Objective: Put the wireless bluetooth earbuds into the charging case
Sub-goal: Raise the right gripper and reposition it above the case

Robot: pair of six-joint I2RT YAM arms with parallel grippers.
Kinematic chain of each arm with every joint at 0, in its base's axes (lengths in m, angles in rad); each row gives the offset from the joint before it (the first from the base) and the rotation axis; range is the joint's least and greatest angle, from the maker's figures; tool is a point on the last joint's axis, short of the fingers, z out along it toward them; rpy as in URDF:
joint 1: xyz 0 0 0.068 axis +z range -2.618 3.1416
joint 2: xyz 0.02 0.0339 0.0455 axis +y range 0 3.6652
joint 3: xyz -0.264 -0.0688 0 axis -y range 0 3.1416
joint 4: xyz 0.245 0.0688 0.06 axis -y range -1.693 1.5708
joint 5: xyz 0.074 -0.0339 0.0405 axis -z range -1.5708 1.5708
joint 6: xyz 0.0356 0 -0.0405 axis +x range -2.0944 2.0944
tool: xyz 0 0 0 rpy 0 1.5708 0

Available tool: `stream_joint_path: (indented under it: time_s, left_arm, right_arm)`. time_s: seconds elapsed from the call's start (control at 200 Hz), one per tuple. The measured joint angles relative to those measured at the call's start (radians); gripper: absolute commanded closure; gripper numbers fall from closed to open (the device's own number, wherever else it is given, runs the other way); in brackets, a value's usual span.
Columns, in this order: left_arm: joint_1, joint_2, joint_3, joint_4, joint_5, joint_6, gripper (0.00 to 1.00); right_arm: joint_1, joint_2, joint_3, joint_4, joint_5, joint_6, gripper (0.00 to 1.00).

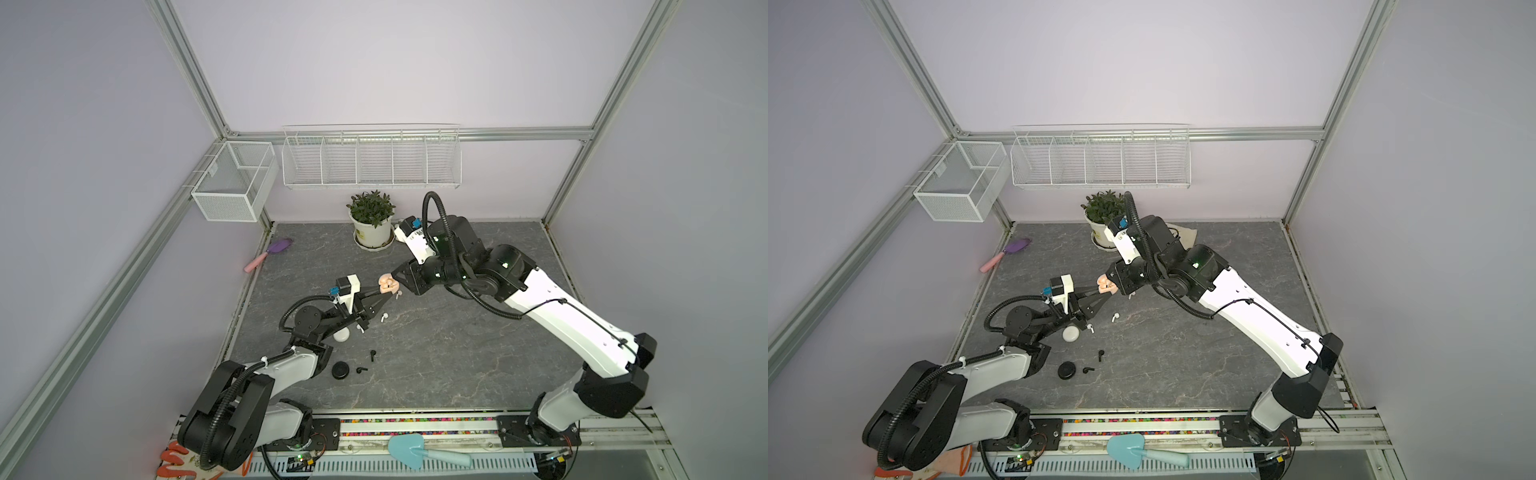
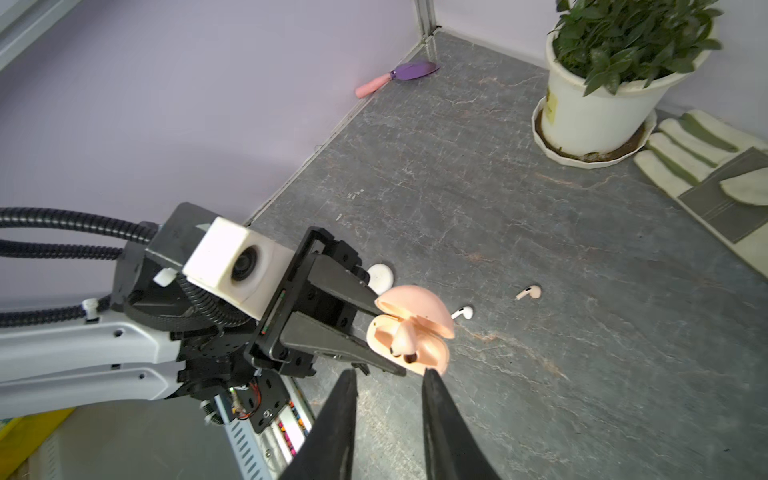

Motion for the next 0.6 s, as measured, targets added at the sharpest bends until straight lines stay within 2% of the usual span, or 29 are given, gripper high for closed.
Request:
stream_joint_path:
  time_s: [0.255, 0.6]
  left_arm:
    - [0.000, 0.000, 0.000, 0.000, 0.000, -0.001, 1.00]
    - [0.000, 0.000, 0.000, 0.000, 0.000, -0.001, 1.00]
  right_arm:
    - [0.000, 0.071, 0.006, -0.037, -0.042, 0.015, 0.64]
    - [0.000, 0.095, 0.011, -0.051, -0.045, 0.014, 0.63]
